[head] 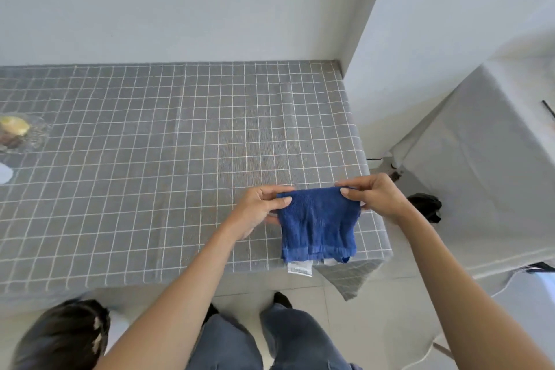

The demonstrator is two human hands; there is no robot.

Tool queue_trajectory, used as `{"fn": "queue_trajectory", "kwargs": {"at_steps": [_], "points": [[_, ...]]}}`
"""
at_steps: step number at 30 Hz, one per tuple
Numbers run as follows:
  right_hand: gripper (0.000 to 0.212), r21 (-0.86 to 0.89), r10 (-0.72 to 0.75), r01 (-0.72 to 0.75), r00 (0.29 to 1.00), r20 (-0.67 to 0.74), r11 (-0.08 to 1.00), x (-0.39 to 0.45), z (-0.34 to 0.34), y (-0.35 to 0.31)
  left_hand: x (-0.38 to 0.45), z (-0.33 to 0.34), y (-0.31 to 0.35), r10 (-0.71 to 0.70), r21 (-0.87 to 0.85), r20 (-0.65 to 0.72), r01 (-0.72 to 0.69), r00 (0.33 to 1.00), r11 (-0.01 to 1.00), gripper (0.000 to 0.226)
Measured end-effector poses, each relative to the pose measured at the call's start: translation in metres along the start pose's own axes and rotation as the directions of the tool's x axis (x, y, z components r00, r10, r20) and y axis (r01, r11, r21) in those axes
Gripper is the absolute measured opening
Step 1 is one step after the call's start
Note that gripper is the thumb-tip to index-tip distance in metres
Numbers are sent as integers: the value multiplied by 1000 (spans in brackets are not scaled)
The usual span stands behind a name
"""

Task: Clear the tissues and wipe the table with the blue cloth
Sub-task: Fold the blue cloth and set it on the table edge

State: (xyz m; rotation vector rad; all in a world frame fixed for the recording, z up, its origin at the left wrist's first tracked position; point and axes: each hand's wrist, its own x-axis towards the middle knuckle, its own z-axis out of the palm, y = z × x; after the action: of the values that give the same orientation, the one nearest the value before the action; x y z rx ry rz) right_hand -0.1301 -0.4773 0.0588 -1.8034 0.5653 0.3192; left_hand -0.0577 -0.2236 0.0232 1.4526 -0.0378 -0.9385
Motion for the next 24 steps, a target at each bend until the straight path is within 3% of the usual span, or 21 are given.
{"fn": "queue_trajectory", "kwargs": {"at_steps": [3,10,14,19,22,24], "points": [[18,-57,47,-48,999,-22,997,24,3,23,19,10,-15,-16,79,-95,24,995,997,28],[16,-166,-41,3,974,-224,986,72,17,45,60,15,-16,160,387,-333,-21,929,922,27],[23,-300,-161,36,901,-404,953,74,17,49,60,17,-20,382,663,-400,-25,833,748,34],[26,-373,-283,131,875,-392,919,53,55,59,52,51,-46,560,857,-197,-136,805,498,35],[27,-550,-433,154,796,-424,821,36,87,67,50,69,-68,502,953,-121,-42,856,301,47],[34,-629,-420,100,822,-384,771,29,100,75,49,69,-82,394,969,-166,75,904,236,54]]}}
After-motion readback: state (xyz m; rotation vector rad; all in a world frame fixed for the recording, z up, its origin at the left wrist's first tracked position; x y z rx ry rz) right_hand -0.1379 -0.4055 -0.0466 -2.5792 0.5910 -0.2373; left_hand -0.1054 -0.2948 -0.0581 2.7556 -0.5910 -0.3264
